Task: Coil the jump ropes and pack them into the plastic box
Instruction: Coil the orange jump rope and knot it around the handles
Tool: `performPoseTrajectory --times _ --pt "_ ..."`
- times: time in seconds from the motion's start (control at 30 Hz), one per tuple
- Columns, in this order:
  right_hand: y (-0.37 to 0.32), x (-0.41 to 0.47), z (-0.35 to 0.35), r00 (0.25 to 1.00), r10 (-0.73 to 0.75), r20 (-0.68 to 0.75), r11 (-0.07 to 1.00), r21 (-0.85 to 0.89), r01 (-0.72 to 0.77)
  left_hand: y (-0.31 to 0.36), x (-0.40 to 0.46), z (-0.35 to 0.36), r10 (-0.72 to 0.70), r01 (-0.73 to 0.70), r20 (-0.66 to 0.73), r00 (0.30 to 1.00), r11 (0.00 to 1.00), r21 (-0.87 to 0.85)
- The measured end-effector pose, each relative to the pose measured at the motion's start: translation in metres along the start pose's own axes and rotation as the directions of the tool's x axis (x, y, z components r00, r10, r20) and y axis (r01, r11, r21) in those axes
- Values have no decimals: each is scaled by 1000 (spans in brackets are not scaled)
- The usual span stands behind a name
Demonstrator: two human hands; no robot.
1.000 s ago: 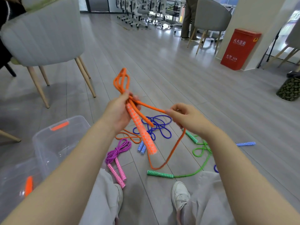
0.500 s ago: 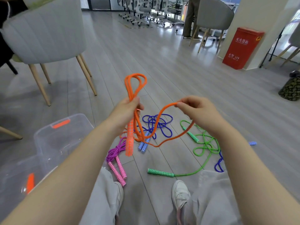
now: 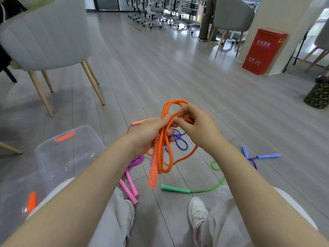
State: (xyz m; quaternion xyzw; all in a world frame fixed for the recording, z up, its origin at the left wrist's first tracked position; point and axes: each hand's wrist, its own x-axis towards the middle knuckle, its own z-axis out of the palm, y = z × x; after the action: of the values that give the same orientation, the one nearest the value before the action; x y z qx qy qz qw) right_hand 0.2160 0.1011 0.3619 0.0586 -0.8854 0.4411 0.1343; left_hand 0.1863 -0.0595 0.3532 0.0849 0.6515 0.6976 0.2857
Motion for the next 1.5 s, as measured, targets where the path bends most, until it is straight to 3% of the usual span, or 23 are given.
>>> performPoseTrajectory --times 0.17,0.3,0.6,0.77,0.87,1.0,1.27,1.5 --pt "4 -2 1 997 23 -71 982 -185 -36 -2 1 -3 9 -16 72 997 996 93" --pt "8 2 -5 996 93 -12 982 -163 -93 -2 -1 -3 47 -49 26 999 991 122" --pt "15 10 -40 987 158 16 983 -99 -156 12 3 -28 204 -204 -186 961 979 16" --pt "20 11 -60 982 189 -32 982 -4 -189 20 5 -49 240 -311 -426 872 945 -104" --pt "21 13 -61 971 223 -85 974 45 -220 18 8 -52 223 -323 -501 837 939 -122" --pt "11 12 -43 946 280 -166 939 254 -233 12 9 -39 173 -244 -428 887 963 -117" --pt "-17 1 0 966 258 19 865 442 -240 -1 13 -8 16 -29 -203 979 998 -60" --pt "-17 0 4 963 268 -2 876 416 -243 -3 1 -1 120 -125 34 992 962 243"
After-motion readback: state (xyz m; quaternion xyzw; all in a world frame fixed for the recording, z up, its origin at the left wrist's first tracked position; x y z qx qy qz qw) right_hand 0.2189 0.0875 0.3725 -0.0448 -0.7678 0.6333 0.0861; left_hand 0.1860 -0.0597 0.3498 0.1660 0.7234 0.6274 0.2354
